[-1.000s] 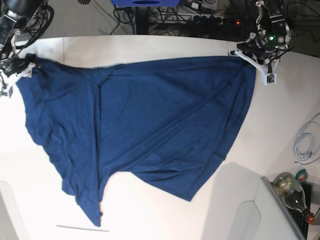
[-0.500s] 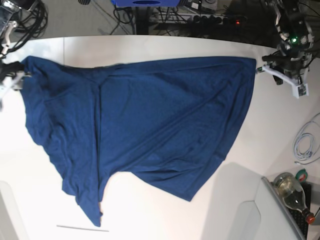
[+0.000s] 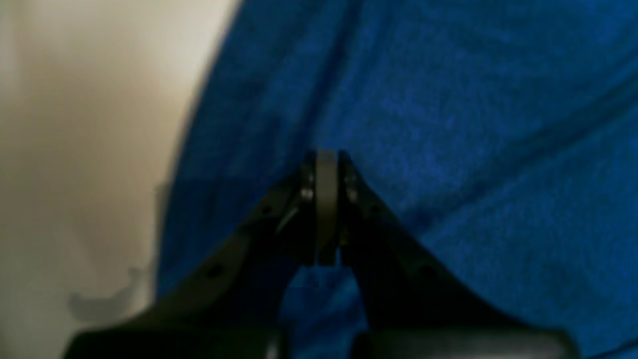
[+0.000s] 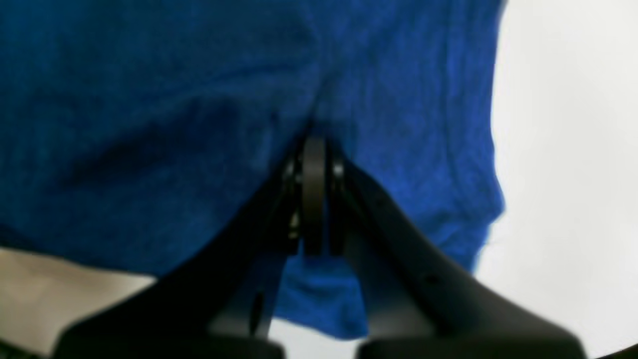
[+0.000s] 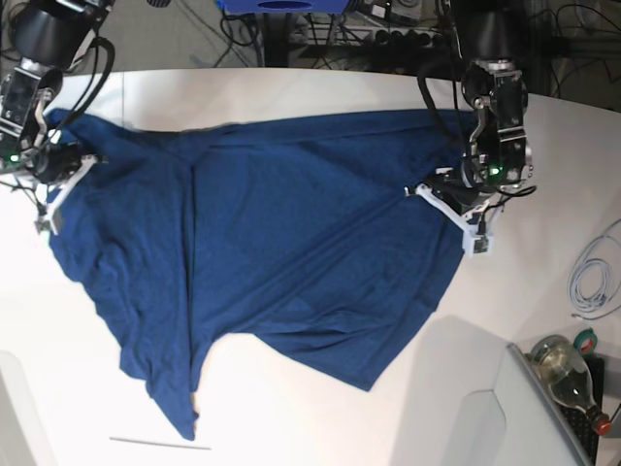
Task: Layout the t-shirt on the table in an organized manner, then fold the t-shirt properly
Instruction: 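Release the shirt with the left gripper and regrasp its edge, then drag the shirt edge with the left gripper across the shirt body, then pull the shirt with the left gripper toward the right gripper, bunching it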
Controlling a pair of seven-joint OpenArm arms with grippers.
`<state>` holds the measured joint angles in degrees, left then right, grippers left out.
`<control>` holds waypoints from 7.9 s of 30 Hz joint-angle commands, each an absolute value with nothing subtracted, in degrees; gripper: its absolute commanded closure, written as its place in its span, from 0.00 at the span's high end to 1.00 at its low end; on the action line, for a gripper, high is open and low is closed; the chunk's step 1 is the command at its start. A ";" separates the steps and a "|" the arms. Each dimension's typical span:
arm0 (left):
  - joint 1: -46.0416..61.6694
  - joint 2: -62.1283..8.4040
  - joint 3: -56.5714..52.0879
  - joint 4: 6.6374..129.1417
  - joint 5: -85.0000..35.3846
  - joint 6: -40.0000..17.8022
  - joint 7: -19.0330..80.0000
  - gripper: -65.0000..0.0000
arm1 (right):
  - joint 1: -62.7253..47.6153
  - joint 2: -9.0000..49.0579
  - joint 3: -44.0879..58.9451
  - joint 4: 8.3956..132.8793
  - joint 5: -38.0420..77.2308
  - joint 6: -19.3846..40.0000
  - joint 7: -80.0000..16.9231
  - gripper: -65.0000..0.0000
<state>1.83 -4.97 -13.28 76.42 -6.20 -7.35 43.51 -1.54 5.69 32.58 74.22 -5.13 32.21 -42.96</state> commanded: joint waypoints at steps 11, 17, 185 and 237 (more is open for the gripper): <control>13.32 -3.38 -13.41 81.98 4.00 -7.16 42.95 0.00 | -3.47 11.38 33.10 68.97 -5.23 32.04 -42.42 0.01; 19.12 -3.38 -13.41 97.19 4.00 -7.16 43.03 0.00 | -3.38 11.74 33.10 71.16 -5.23 32.04 -42.33 0.01; -45.32 9.00 15.34 65.19 41.89 -26.86 47.25 0.00 | -4.00 1.98 20.00 91.82 -5.14 40.00 -44.09 0.00; -49.10 3.82 15.34 34.51 20.18 9.63 19.21 0.00 | 6.73 5.67 17.80 67.30 -5.23 38.55 -45.23 0.00</control>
<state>-46.63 3.66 15.42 33.43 19.77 8.84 20.36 6.20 4.73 17.56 66.76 -4.84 38.65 -44.56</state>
